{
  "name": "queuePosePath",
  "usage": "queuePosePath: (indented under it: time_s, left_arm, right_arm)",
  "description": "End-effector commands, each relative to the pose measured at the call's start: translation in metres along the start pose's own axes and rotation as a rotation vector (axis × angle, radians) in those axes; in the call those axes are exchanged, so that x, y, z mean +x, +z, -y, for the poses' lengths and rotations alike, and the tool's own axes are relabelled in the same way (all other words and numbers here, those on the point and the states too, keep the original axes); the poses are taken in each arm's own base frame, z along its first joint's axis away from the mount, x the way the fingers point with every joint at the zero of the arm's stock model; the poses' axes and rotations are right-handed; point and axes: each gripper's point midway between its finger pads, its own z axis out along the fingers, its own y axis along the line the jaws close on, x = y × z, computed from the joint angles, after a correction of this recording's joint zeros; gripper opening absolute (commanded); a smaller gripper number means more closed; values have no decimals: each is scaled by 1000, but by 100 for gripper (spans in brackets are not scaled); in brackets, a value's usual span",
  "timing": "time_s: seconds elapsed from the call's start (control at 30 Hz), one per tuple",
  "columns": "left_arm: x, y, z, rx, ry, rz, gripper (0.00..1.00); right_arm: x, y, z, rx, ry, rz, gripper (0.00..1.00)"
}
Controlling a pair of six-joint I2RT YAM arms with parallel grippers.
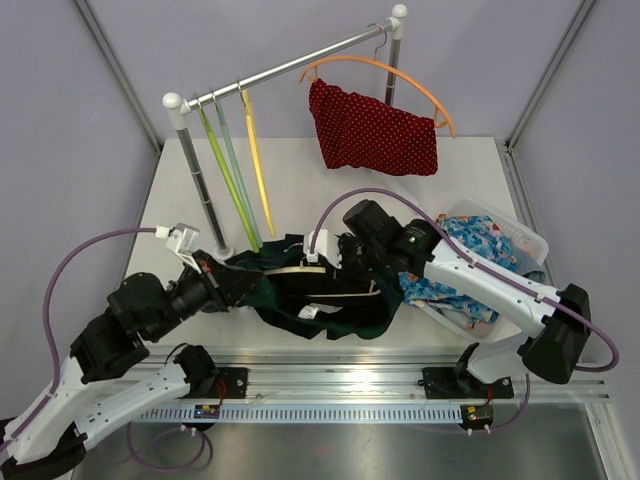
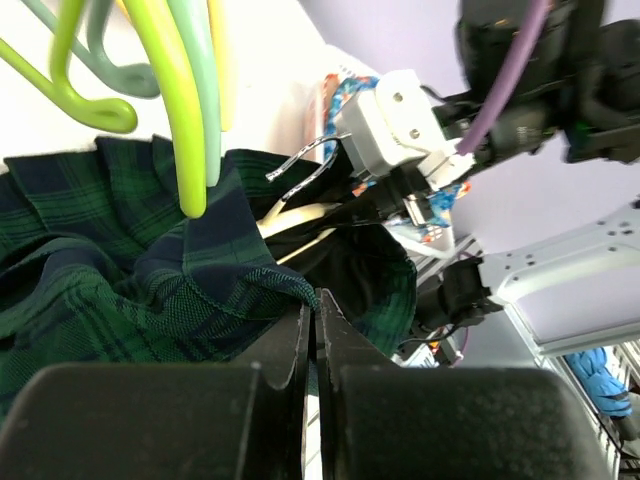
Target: Remove the skirt from the hanger
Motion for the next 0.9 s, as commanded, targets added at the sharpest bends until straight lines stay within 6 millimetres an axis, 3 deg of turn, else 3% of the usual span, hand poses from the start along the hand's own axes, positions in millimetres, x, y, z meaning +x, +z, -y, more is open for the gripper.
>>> queuePosePath:
  time_s: [0.0, 0.1, 0.17, 0.23, 0.3, 0.33, 0.47, 0.6, 0.67, 0.77, 0.87]
  left_arm:
    - [-70, -38, 58, 208, 7, 210, 0]
    - [-68, -36, 51, 172, 15, 202, 0]
    - [-65, -32, 52, 179, 12, 192, 0]
    - [-64, -25, 57, 189, 22, 168, 0]
    - [-64, -24, 57, 179, 33, 147, 0]
    - [-68, -25, 59, 175, 45, 150, 0]
    - [-74, -35, 53, 141, 61, 172, 0]
    - [-75, -48, 31, 35, 80, 188, 0]
    - [-79, -61, 7, -76, 84, 227, 0]
    - [-86, -83, -11, -139, 56, 304, 0]
    - [-93, -100, -20, -179, 45, 351, 0]
  right_arm:
    - [-15, -22, -3, 13, -65, 58, 0]
    - [-43, -52, 6, 82, -63, 175, 0]
    - [-29, -37, 12, 83, -52, 95, 0]
    - [-12, -25, 4, 31, -41, 25, 0]
    - [-11, -24, 2, 40, -57, 57, 0]
    - [-18, -41, 4, 87, -74, 112, 0]
    - [-27, -79, 2, 112, -123, 218, 0]
    - [9, -72, -11, 80, -134, 141, 0]
    - [9, -85, -21, 47, -138, 203, 0]
    - [23, -94, -30, 29, -123, 213, 0]
    - [37, -96, -14, 107, -75, 184, 0]
